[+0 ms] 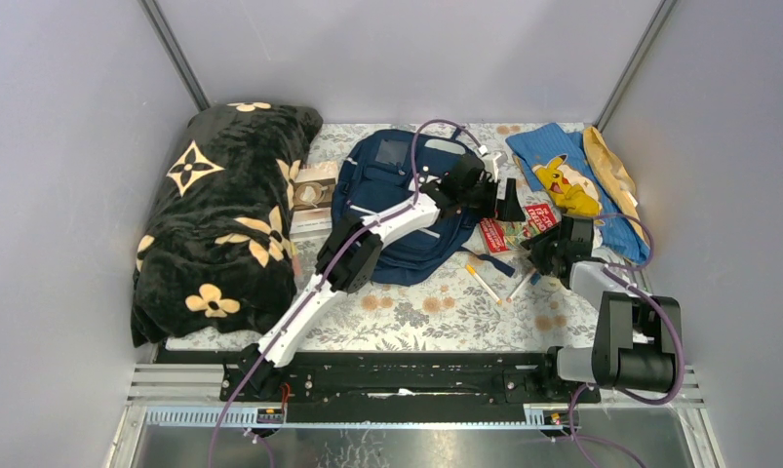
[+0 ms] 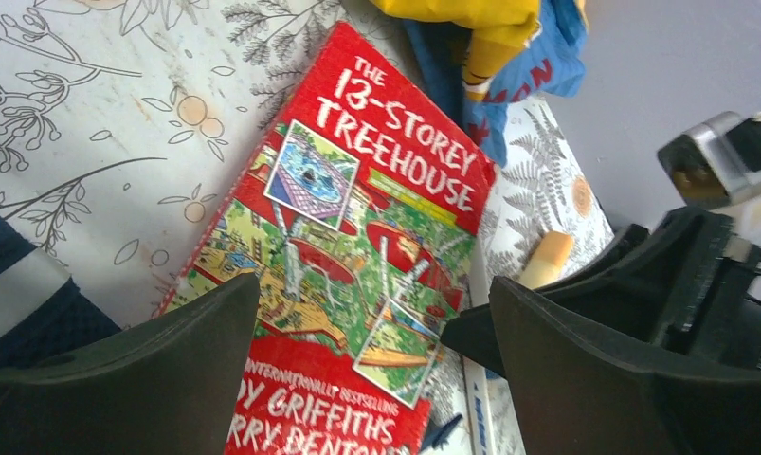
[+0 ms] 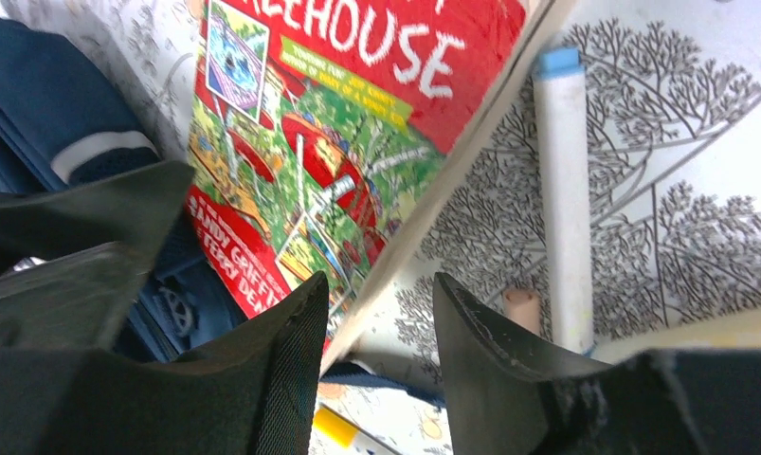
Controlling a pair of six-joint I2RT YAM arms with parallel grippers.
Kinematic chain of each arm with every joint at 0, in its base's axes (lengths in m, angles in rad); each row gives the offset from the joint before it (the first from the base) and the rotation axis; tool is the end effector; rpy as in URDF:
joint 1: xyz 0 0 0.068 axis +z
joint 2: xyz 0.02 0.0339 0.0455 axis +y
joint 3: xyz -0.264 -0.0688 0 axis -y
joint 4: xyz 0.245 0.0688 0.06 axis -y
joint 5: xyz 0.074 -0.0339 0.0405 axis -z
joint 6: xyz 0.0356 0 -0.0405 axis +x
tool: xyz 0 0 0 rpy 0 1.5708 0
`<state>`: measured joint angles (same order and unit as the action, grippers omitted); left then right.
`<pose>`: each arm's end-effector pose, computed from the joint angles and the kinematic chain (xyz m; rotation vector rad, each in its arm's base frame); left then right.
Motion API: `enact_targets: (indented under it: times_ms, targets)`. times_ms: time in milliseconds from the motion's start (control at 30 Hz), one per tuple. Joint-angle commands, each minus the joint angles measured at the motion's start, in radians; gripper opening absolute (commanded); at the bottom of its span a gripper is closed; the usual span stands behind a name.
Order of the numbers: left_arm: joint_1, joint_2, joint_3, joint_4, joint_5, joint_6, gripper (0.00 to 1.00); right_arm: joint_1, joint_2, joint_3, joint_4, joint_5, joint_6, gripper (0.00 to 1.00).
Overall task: Pack the student bag
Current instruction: Pick up the book from the center of the board.
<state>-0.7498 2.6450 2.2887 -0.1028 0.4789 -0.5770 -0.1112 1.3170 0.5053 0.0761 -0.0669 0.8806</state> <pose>0.4259 -0.4191 0.1633 0.5253 2.1756 -1.2721 0.2458 -0.0251 0.1591 1.0876 2.0838 0.4642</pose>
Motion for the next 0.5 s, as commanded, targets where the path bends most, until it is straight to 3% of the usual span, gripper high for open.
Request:
enact_targets:
  times_ms: [0,333,467]
  targets:
    - [0.001,0.062,0.031,0.153,-0.078,-0.028,0.99,-0.022,0.046,-0.009,0.167,-0.011,0.072,0.52]
    - [-0.01,0.106,0.025,0.144,-0.103,-0.045,0.99,-0.085,0.224,0.03,0.251,-0.073,0.135,0.52]
    - [-0.013,0.095,-0.049,0.157,-0.055,-0.075,0.99,-0.098,0.231,0.011,0.332,-0.106,0.158,0.42]
